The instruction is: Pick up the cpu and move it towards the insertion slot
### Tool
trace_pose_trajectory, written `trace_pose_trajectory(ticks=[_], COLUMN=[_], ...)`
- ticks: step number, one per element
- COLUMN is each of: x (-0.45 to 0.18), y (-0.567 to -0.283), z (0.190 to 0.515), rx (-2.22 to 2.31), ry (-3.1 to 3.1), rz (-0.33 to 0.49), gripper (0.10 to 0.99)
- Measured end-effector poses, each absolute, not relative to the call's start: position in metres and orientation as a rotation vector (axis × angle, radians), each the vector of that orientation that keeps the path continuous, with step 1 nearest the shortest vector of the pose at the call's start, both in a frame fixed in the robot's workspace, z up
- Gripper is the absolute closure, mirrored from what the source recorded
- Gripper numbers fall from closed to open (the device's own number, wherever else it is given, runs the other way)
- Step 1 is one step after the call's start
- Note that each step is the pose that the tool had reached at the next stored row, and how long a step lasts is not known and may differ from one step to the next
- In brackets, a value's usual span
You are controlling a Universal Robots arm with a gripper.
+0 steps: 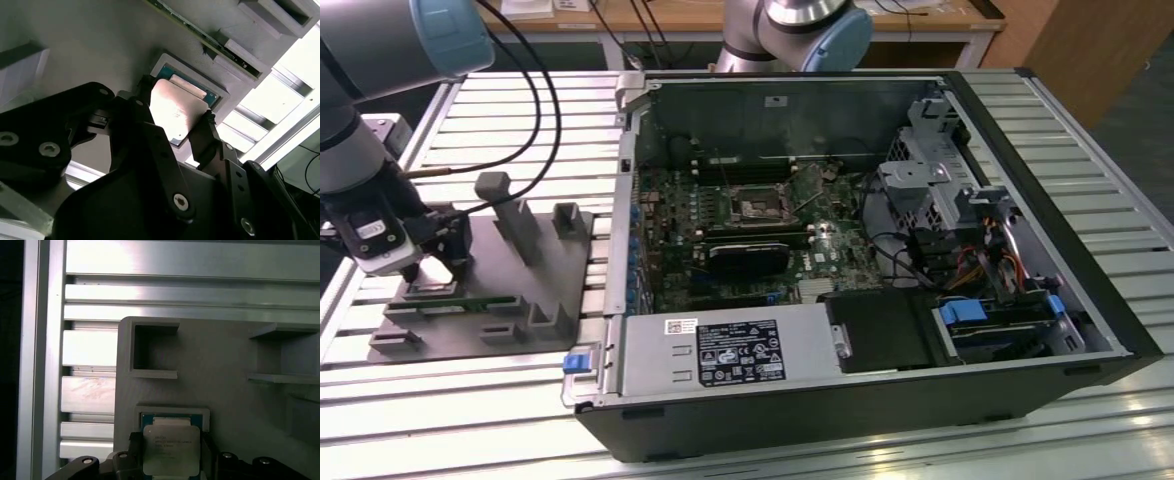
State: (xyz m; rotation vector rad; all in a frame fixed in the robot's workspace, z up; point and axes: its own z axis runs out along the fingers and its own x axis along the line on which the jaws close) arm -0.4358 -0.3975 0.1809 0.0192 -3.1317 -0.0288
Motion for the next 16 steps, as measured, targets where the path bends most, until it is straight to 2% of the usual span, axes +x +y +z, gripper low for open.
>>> trace_pose_trajectory(ticks=[16], x=[-0.4355], y=[-0.3975], z=[0.1865], rx=[0.019], ry=[-3.132], rz=[-0.029], gripper=[0.541])
